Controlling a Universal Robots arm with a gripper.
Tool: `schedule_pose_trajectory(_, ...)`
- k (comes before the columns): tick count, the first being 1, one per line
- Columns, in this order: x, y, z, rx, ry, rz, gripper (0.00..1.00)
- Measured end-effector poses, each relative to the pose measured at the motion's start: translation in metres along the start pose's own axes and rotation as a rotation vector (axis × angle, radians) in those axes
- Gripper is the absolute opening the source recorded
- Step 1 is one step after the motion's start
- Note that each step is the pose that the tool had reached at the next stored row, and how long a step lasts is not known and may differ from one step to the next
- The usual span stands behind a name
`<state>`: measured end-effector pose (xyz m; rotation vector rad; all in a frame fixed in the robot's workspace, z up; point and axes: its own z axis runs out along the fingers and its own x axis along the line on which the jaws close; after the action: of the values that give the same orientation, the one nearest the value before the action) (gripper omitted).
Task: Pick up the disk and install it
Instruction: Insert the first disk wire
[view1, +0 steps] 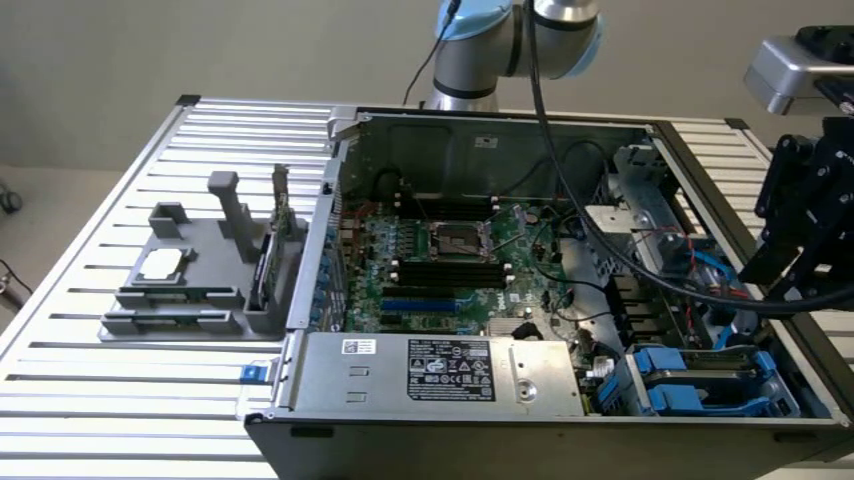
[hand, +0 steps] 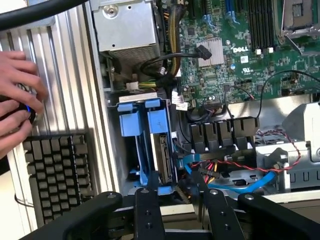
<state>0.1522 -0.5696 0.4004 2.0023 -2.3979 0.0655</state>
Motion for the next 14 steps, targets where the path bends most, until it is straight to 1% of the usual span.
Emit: schedule_pose_trajectory(14, -0.001, 0.0003, 0.014, -0.0127, -0.0108, 0.246, 0.39)
